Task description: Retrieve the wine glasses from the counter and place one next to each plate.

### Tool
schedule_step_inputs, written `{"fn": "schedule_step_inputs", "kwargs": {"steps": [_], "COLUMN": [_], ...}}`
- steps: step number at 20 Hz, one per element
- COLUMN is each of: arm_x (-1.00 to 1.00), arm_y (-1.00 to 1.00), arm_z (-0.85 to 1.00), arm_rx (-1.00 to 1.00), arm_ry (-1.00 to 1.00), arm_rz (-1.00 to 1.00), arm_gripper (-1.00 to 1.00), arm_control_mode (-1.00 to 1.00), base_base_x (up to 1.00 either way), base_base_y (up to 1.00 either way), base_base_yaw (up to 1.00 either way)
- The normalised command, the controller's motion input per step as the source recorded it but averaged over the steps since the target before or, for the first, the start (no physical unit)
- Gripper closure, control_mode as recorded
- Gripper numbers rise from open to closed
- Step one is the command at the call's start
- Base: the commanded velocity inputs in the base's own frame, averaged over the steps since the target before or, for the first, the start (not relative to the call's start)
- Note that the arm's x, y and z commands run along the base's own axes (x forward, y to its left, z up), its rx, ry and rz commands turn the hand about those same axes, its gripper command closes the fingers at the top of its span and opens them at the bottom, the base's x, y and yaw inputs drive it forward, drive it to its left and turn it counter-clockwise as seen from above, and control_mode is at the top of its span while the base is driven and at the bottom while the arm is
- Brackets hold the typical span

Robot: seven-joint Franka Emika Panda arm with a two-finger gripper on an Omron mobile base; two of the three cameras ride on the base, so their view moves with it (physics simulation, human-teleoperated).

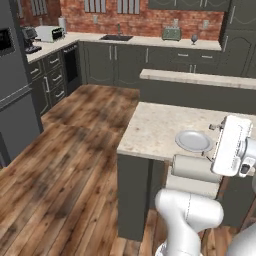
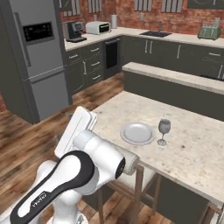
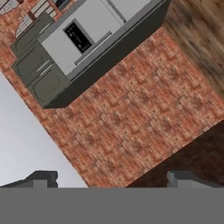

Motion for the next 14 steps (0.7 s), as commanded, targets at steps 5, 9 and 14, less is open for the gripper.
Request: {"fn": "schedule_step_inputs", "kwargs": {"steps": [5,9,14], "arm_x": [0.00,0.00,0.00], "arm_y": [0.00,0.00,0.00], "arm_z": [0.00,0.00,0.00], "arm_rx": [0.00,0.00,0.00], "arm_ry": [0.00,0.00,0.00], "arm_rz": [0.00,0.00,0.00], "arm_gripper": [-1.00,-1.00,-1.00], "arm_control_mode": [1.00,1.00,1.00], "base_base_x": [0.29,0.64,0.65], "base_base_y": [1.00,1.00,1.00], "base_base_yaw": [0.01,-0.16,-0.36]}}
